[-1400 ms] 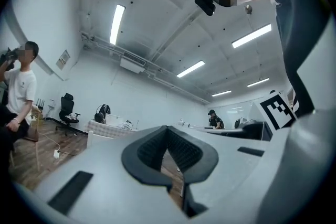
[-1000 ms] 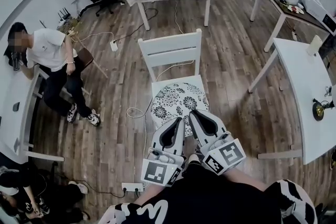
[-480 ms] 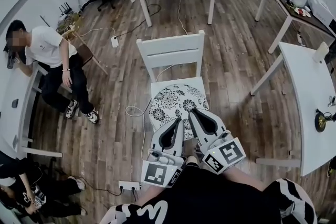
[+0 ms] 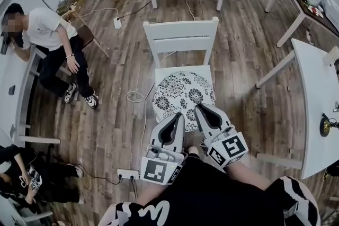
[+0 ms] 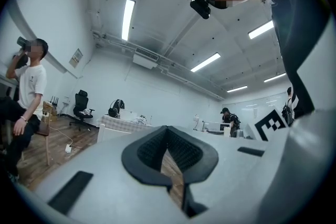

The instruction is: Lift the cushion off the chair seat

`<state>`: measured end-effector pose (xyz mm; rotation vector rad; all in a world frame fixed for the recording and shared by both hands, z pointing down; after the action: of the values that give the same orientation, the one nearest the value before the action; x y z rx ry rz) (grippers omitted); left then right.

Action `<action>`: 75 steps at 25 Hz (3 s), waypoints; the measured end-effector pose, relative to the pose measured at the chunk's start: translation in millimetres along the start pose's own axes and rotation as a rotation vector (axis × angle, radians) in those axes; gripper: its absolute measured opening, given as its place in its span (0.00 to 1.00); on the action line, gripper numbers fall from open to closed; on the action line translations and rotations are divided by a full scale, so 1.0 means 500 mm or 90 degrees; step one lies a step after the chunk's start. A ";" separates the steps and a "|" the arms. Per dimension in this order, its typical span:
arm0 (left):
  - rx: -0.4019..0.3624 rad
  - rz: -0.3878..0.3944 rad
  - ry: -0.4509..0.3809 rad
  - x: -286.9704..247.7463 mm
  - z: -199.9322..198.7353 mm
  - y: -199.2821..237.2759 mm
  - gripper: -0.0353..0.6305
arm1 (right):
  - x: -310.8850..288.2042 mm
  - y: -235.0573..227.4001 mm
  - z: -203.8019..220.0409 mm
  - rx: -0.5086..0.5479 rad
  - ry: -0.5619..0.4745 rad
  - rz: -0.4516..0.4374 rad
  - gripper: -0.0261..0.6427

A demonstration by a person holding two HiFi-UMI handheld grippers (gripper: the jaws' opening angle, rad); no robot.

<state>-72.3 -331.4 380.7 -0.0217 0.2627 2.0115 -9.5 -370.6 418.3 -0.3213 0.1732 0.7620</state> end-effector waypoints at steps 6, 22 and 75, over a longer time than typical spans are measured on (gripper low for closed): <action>0.005 -0.019 0.012 0.010 0.013 0.022 0.05 | -0.069 -0.051 0.119 0.012 0.095 0.014 0.09; 0.014 -0.053 0.063 0.033 0.070 0.071 0.05 | -0.239 -0.120 0.424 0.045 0.346 -0.033 0.32; 0.039 -0.072 0.121 -0.006 0.197 0.191 0.05 | -0.364 -0.251 0.882 0.261 0.775 -0.055 0.39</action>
<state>-146.3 -354.9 494.2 -0.1855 0.4341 1.8890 -34.5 -420.8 908.6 -0.3602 1.4313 0.3399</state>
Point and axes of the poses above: the fingertips, and each gripper's own axes: x backward along the fingers, y to its left, z out of its underside, the point moved 1 cm from there along x, backward along the fingers, and after that the axes turned 13 degrees about y, right-handed, at the moved point
